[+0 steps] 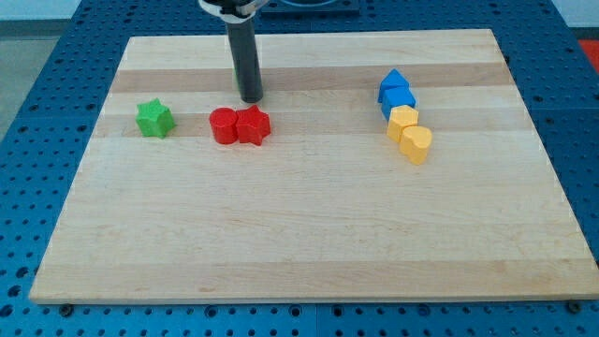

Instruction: Push the green circle towards top left

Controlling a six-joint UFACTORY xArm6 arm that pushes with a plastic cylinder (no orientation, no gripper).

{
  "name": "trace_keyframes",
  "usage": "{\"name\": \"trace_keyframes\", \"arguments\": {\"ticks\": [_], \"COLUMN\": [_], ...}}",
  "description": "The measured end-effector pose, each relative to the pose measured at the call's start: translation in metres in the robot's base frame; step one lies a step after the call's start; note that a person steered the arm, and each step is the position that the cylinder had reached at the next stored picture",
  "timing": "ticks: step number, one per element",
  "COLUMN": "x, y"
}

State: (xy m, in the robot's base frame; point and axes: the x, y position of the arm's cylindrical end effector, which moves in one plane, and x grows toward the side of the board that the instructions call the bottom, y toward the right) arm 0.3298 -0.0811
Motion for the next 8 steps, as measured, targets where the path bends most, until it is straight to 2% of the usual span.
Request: {"name": "trace_keyframes", "arguments": {"ticks": [3,7,8], "x": [-0.06,-0.092,-0.102], "y": [0.0,-0.071,-0.072]}}
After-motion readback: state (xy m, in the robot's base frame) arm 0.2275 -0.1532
